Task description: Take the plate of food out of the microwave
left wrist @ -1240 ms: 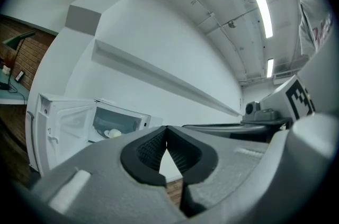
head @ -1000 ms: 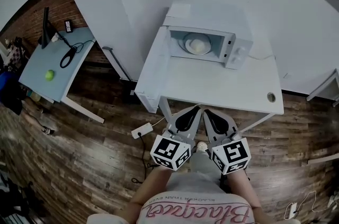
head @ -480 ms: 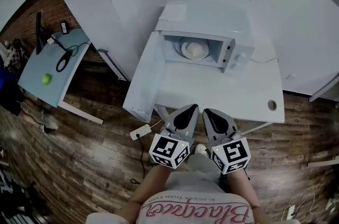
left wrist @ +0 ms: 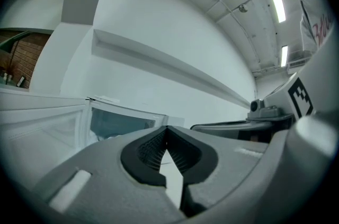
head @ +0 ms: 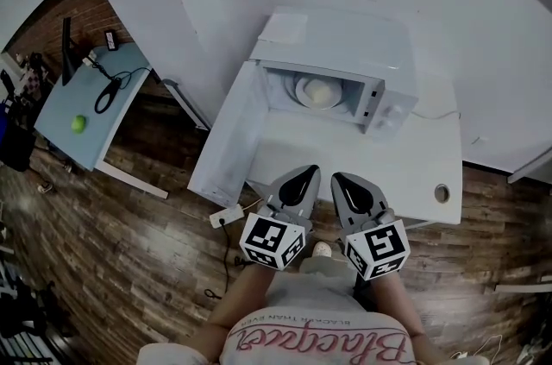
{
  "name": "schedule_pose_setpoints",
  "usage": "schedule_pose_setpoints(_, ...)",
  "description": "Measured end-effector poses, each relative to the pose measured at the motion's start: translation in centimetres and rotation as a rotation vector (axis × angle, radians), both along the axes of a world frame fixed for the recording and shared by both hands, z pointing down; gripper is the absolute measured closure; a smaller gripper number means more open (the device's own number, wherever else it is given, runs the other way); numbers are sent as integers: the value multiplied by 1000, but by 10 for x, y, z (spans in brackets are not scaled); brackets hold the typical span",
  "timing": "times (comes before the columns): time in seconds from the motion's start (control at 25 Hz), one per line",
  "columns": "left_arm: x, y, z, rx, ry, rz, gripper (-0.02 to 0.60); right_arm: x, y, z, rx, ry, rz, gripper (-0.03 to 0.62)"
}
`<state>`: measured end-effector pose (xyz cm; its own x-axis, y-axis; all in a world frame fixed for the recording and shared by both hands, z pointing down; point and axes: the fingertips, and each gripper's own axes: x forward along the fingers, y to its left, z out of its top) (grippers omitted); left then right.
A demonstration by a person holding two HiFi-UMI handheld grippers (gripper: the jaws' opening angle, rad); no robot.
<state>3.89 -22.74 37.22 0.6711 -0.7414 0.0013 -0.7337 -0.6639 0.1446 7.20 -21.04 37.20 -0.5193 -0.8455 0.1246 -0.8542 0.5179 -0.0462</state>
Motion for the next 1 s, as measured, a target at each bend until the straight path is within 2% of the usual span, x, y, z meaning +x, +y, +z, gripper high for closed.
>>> schedule_pose_setpoints(0.44, 26, -43, 7, -18, -15, -41, 580, 28, -50, 9, -31, -22, -53, 580)
schedule_pose_setpoints(0.68, 17, -49, 24, -45, -22, -73, 580, 33, -66, 21, -58, -81, -39, 580)
schedule_pose_setpoints(1.0, 10, -63, 26, -42, -1, -104, 580, 28, -73, 24, -59, -90, -54, 579)
